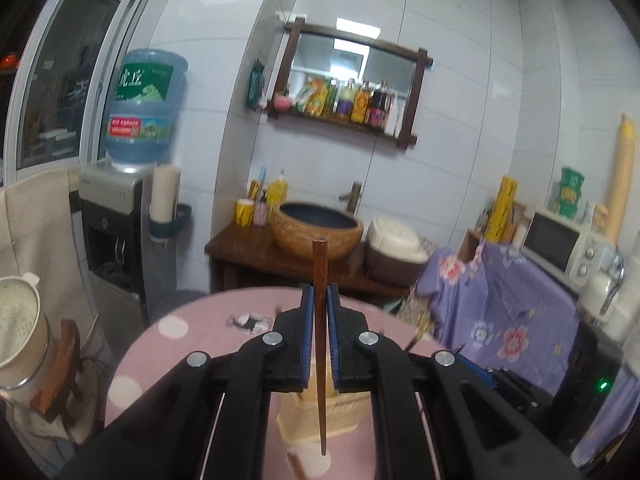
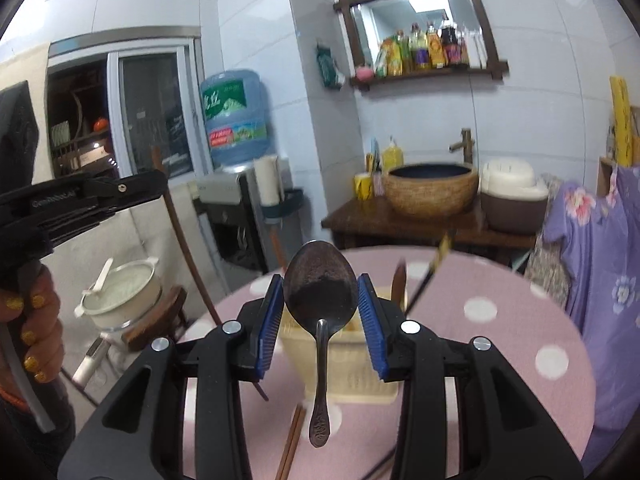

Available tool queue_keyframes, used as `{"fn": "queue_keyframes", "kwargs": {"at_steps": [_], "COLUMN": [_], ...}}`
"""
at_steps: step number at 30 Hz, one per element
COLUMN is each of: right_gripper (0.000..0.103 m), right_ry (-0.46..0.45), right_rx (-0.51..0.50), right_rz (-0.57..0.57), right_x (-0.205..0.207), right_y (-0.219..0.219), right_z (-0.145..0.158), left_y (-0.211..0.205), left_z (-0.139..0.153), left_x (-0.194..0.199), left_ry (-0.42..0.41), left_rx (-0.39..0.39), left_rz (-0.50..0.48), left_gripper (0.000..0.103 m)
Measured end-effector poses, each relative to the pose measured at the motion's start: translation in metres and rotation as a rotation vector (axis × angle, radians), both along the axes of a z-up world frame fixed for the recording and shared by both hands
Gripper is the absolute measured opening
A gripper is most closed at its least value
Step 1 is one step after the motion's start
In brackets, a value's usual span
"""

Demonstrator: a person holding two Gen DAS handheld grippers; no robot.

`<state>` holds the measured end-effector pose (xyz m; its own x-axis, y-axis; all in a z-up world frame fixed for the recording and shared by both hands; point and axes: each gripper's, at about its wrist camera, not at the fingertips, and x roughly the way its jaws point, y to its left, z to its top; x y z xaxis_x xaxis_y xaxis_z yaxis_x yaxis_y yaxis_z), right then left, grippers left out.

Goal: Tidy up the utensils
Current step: 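Lift the brown chopsticks and steel spoon and carry them over the beige holder, then lower both utensils into the beige holder and open both tools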

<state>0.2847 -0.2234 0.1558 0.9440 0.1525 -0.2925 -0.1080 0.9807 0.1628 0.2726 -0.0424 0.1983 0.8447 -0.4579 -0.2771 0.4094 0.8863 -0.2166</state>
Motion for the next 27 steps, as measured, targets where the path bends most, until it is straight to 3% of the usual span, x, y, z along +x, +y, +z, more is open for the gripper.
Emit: {"fn": "queue_keyframes", "kwargs": {"at_steps": [3,7,16,27], "right_gripper": [0.038,0.038,0.038,0.038], "right_ry": [-0.044,-0.068,-0.020,0.026], "right_rx": [-0.016,-0.053,-0.081,-0.106], "right_rz": [-0.049,-0.105,-0.141,-0.141], "right_x": [0.020,0.046,0.077,0.061], "right_y": [-0.001,-0.003,-0.002,0.006], "right_z": [0.017,0.019,-0.021,-0.069], "left_y": [-0.008,-0.024,-0.040,-0.041], "left_z": [0.016,0.013,-0.027,-0.076], "left_x": [0.013,0.033,0.044,0.046], "left_ry": [-0.042,-0.059,-0.073,0.022], "left_rx": [-0.028,-0.022,0.033,0.058], "left_rz": [0.028,0.064,0.092,0.056], "left_gripper": [0.008,0.008,0.008,0.008]}}
